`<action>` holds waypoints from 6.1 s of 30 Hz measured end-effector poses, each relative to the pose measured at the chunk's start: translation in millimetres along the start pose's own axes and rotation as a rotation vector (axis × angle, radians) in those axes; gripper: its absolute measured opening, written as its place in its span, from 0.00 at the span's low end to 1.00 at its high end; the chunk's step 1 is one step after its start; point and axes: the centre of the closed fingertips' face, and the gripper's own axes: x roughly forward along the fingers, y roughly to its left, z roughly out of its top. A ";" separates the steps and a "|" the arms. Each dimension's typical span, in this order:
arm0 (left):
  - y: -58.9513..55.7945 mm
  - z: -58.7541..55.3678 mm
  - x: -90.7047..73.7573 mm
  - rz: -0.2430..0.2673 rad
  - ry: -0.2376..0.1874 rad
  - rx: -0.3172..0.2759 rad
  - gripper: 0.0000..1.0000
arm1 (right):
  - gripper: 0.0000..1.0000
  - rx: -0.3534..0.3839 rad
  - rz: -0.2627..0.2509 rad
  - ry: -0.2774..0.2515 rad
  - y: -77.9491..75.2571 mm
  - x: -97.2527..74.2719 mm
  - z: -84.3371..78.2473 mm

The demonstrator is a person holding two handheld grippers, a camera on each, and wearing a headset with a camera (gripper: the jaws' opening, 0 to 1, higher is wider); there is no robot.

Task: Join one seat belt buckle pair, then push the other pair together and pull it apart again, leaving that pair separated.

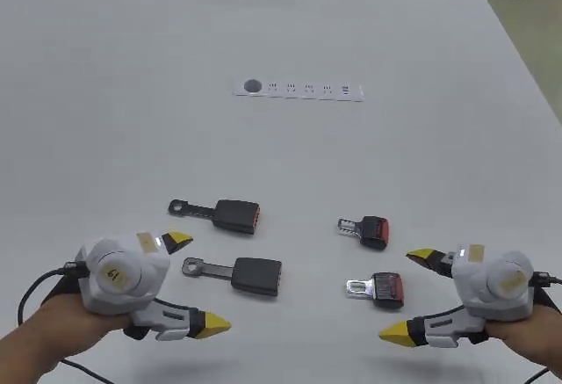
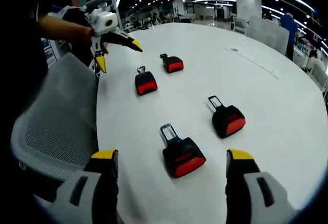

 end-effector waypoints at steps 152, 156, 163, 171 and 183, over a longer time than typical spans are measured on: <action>-1.0 -6.3 73.9 -0.280 0.169 0.414 0.33 | 0.33 -0.208 0.247 0.079 34.9 117.9 76.1; -1.0 -6.4 74.3 -0.293 0.173 0.439 0.33 | 0.33 -0.213 0.258 0.055 35.0 117.0 77.1; 0.6 -8.4 74.5 -0.310 0.157 0.445 0.33 | 0.33 -0.216 0.261 0.027 35.3 115.3 77.1; 0.4 -8.0 74.2 -0.317 0.134 0.441 0.33 | 0.33 -0.244 0.255 -0.018 36.4 112.9 77.6; 0.1 -7.6 75.3 -0.325 0.130 0.434 0.32 | 0.33 -0.224 0.258 -0.056 36.2 111.5 78.0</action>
